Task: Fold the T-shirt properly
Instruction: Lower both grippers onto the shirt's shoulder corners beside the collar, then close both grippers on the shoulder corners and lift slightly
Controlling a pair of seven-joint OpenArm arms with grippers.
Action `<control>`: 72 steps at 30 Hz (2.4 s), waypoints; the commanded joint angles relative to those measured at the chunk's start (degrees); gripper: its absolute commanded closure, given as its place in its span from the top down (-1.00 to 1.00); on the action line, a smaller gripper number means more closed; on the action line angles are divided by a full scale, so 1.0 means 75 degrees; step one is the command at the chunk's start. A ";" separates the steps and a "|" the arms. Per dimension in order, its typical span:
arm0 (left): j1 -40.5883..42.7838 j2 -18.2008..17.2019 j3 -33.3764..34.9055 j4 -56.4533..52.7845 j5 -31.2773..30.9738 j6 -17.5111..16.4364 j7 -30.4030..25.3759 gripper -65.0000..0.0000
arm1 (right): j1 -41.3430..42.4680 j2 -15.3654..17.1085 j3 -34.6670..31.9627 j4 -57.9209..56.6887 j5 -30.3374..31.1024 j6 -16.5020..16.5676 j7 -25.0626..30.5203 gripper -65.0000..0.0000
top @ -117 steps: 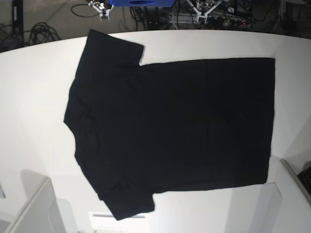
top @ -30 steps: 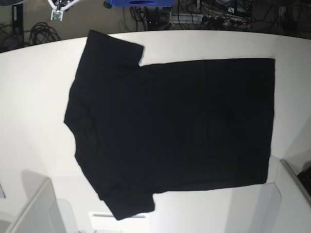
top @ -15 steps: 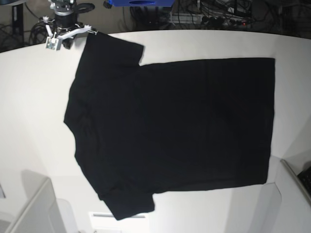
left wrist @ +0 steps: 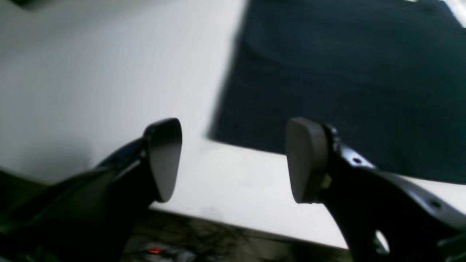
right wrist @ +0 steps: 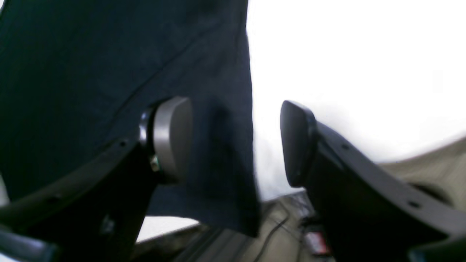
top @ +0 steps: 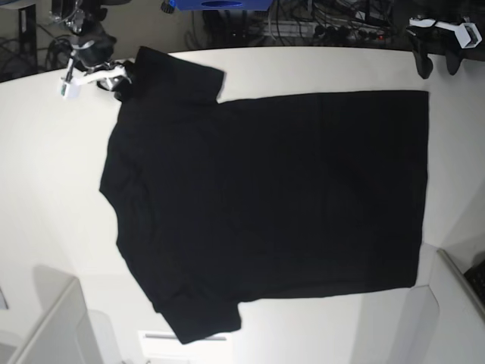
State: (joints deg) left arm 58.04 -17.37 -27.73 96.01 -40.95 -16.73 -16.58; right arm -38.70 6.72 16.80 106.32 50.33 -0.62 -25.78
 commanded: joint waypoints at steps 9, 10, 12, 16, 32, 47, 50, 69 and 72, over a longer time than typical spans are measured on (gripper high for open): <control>-0.0876 0.0727 -0.2088 0.0075 -0.0254 -0.1186 0.2228 0.29 | 0.0149 0.0247 -0.0030 -0.0867 0.0387 0.0065 0.0021 0.12; -0.1005 0.0809 -0.2322 0.0075 -0.0254 -0.1327 0.2498 0.29 | 0.0137 0.0247 -0.0042 -0.0890 0.0387 0.0065 0.0009 0.12; -0.1321 0.0997 -0.2791 0.0075 -0.0231 -0.1713 0.3013 0.29 | 0.0043 0.0270 -0.0358 -0.0913 0.0376 0.0359 -0.0015 0.11; -0.1802 0.1114 -0.3330 0.0099 -0.0219 -0.1995 0.4021 0.29 | -0.0015 0.0340 -0.0862 -0.0995 0.0376 0.0616 -0.0015 0.11; -0.2189 0.1114 -0.2908 0.0005 -0.0219 -0.1971 0.4350 0.29 | 0.0090 0.0364 -0.1132 -0.1769 0.0364 0.0687 -0.0015 -1.00; -0.3396 0.1219 -0.2826 -0.1155 -0.0231 -0.1678 0.5534 0.29 | 0.0078 0.0364 -0.1132 -0.1781 0.0364 0.0687 -0.0026 -1.00; -0.3748 0.1219 -0.2826 -0.1413 -0.0219 -0.1667 0.5956 0.29 | 0.0055 0.0364 -0.1132 -0.1769 0.0364 0.0687 -0.0026 -1.00; -0.4369 0.1430 -0.2076 -0.1531 0.0472 -0.1350 0.6213 0.28 | 0.0055 0.0364 -0.1097 -0.1769 0.0364 0.0687 -0.0026 -1.00; -0.4369 0.1442 -0.2041 -0.1531 0.0461 -0.1350 0.6213 0.27 | 0.0067 0.0364 -0.1097 -0.1769 0.0364 0.0687 -0.0026 -1.00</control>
State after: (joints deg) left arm 24.77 -6.50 -43.07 84.27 -38.00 -27.03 27.68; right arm -37.01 9.28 8.73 93.73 55.77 7.73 -21.67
